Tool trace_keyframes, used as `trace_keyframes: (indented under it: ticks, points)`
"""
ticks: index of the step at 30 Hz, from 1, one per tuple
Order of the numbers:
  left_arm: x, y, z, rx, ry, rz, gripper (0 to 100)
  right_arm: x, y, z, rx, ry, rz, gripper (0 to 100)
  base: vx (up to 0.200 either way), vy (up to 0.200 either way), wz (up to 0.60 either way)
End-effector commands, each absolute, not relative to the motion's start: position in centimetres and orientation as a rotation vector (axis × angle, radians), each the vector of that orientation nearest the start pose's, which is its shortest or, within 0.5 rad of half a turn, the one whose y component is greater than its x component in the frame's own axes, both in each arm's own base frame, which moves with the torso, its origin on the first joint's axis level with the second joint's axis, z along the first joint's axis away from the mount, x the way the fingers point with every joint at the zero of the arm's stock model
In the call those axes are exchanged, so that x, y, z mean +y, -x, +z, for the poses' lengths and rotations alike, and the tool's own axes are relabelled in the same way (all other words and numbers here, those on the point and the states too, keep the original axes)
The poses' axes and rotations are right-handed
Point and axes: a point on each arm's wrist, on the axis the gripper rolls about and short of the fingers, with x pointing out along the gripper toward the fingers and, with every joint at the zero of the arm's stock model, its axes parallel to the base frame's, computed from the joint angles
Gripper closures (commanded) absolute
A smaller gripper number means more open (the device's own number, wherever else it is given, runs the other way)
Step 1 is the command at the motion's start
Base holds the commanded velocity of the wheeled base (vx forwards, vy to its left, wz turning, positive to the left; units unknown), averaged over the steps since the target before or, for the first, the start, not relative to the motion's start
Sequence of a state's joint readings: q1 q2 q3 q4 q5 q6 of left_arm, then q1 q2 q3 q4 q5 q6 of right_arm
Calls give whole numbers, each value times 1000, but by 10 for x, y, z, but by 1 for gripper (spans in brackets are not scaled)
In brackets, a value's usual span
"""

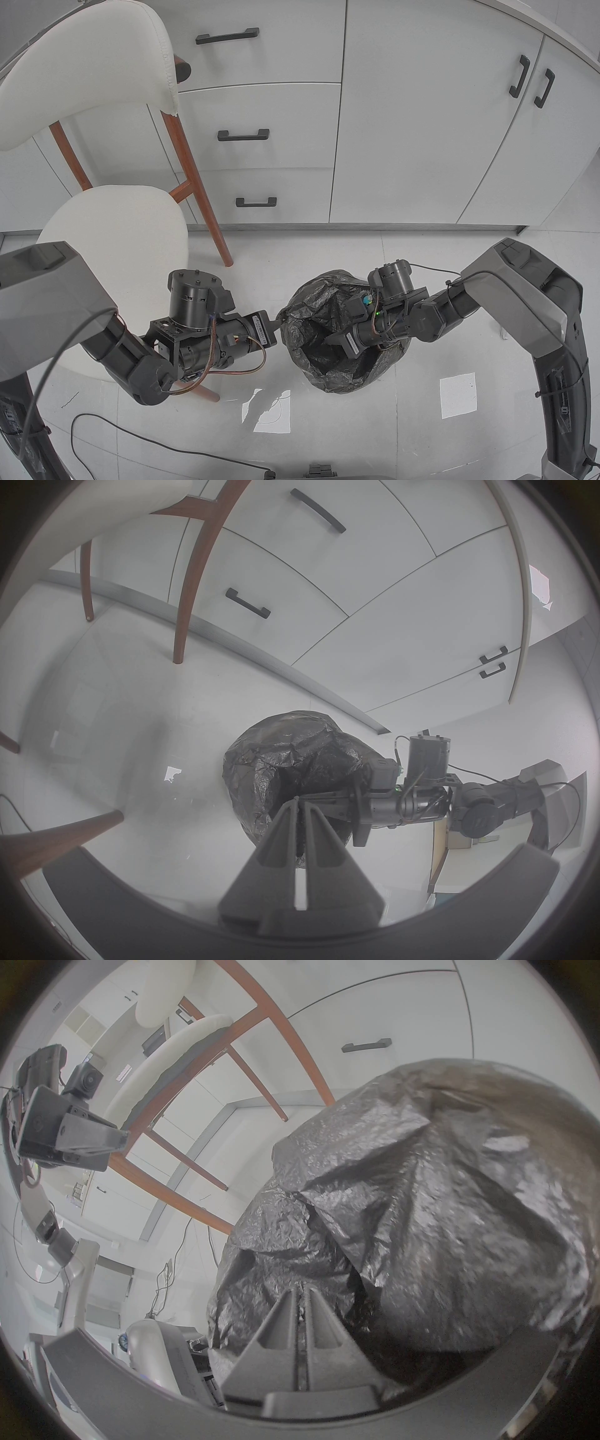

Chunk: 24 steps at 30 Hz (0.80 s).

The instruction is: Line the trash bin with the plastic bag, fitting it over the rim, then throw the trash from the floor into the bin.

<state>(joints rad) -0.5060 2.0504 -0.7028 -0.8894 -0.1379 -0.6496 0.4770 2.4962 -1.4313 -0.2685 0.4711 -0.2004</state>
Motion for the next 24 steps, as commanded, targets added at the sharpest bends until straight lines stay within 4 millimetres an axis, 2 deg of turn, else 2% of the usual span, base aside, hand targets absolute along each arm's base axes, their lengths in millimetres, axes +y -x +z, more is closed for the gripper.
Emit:
trace_keyframes:
  ticks: [1, 5, 10, 11, 13, 20, 24]
  points:
    - [-169, -300, 65, 647, 530, -458, 100, 228, -412, -25, 734, 193, 987, 100, 0, 0, 0]
    - [-170, -300, 65, 646, 530, -459, 100, 232, -418, -27, 715, 198, 989, 100, 0, 0, 0]
    - [-170, -301, 63, 651, 529, -458, 100, 239, -440, -40, 666, 197, 979, 100, 0, 0, 0]
    - [-170, -301, 63, 651, 529, -458, 100, 239, -440, -40, 666, 197, 979, 100, 0, 0, 0]
    - [-170, -301, 63, 652, 529, -456, 100, 240, -454, -39, 633, 196, 967, 100, 0, 0, 0]
    - [-168, -299, 60, 664, 526, -450, 100, 235, -473, -25, 596, 190, 943, 100, 0, 0, 0]
    - [-169, -300, 61, 659, 526, -452, 100, 229, -485, -3, 537, 197, 926, 100, 0, 0, 0]
